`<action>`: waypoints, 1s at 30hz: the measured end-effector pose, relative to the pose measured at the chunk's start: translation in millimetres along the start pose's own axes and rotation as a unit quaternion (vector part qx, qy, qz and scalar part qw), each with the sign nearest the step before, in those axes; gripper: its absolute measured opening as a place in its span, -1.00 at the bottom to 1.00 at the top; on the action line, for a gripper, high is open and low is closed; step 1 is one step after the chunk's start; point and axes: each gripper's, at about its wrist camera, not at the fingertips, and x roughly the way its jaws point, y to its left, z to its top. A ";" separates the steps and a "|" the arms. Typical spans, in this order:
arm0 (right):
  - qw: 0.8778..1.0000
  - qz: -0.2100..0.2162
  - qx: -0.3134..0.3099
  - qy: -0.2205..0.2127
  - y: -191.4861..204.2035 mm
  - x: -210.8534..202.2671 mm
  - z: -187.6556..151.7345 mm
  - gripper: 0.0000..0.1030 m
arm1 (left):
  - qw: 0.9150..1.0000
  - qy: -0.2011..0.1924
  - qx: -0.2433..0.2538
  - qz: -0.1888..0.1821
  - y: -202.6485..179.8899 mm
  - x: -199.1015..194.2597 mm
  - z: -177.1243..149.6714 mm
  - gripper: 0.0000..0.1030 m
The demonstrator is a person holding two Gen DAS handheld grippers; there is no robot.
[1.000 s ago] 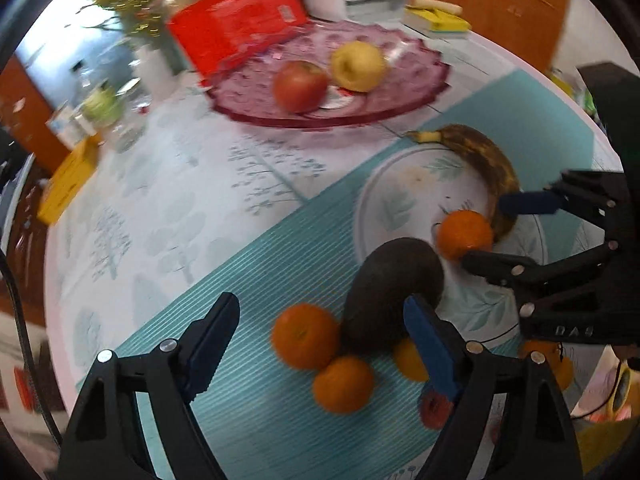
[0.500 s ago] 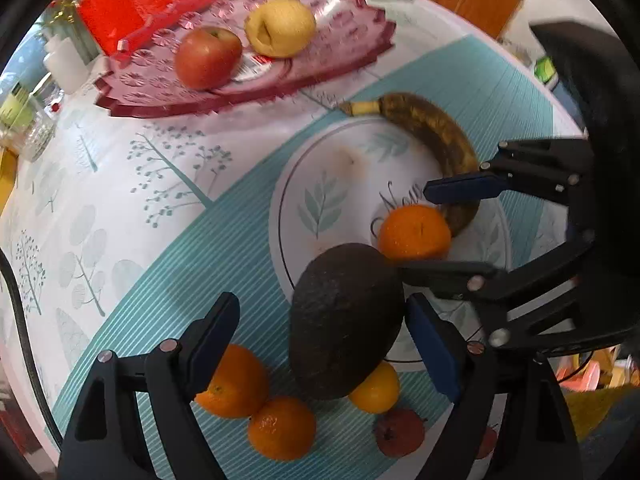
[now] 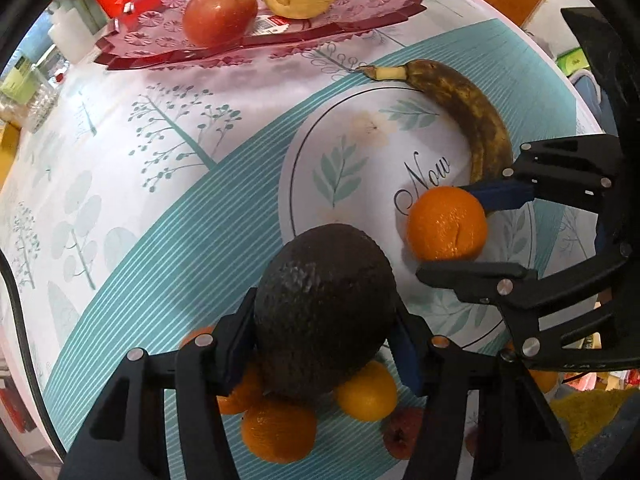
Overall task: Organize fruits
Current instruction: 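Grasp the dark avocado with the left tool while the right tool grasps an orange, then carry the avocado and orange over the pink bowl and lower them in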
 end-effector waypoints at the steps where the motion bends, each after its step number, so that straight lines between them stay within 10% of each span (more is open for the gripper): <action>1: 1.000 -0.003 -0.001 -0.005 1.1 -0.4 -0.1 -0.14 | 1.000 -0.002 -0.005 0.001 3.1 -2.1 -1.6 0.12; 18: 0.990 -0.055 0.042 -0.121 30.9 -107.4 -3.1 -0.16 | 0.986 -0.114 -0.110 0.045 14.5 -135.2 -16.5 0.12; 30: 0.968 -0.125 0.081 -0.204 53.2 -202.1 12.1 -0.16 | 0.973 -0.200 -0.098 0.050 21.2 -210.2 8.1 0.12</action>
